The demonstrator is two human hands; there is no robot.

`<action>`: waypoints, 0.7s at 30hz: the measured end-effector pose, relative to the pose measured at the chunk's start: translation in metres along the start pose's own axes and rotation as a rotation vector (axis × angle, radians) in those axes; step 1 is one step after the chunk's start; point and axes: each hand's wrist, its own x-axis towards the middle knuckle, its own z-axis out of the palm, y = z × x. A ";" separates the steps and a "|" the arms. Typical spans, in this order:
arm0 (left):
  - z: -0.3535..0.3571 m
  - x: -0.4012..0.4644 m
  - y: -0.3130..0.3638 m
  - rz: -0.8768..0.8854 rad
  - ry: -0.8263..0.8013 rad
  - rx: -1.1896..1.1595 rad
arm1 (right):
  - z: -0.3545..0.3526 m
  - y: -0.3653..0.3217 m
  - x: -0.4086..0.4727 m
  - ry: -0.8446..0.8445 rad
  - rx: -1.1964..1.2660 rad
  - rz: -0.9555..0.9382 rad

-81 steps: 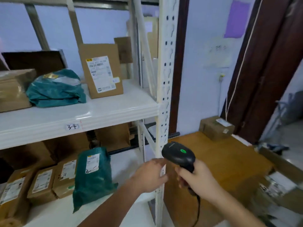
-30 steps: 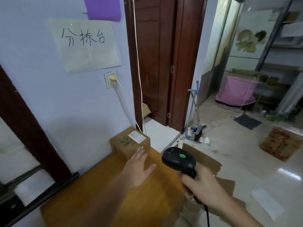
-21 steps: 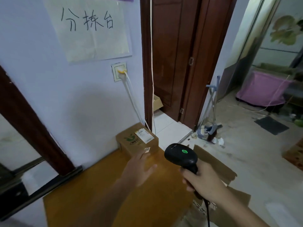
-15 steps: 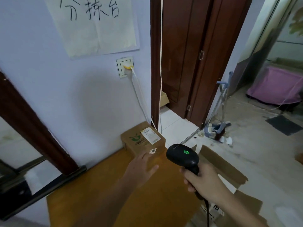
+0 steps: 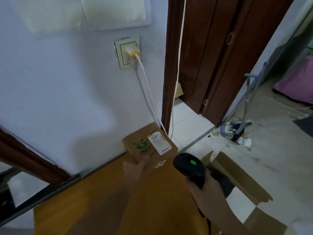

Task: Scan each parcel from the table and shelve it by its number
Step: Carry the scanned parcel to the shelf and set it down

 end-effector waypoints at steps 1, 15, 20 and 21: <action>0.005 0.010 -0.001 -0.064 0.013 -0.020 | 0.001 0.003 0.007 -0.011 0.006 0.008; 0.031 0.018 -0.016 -0.043 0.038 0.135 | 0.013 0.031 0.067 -0.053 0.020 0.074; 0.030 -0.017 -0.035 0.078 -0.006 0.216 | 0.033 0.042 0.086 -0.025 -0.052 0.068; 0.031 -0.021 -0.039 0.092 -0.005 0.241 | 0.037 0.044 0.090 -0.018 -0.065 0.066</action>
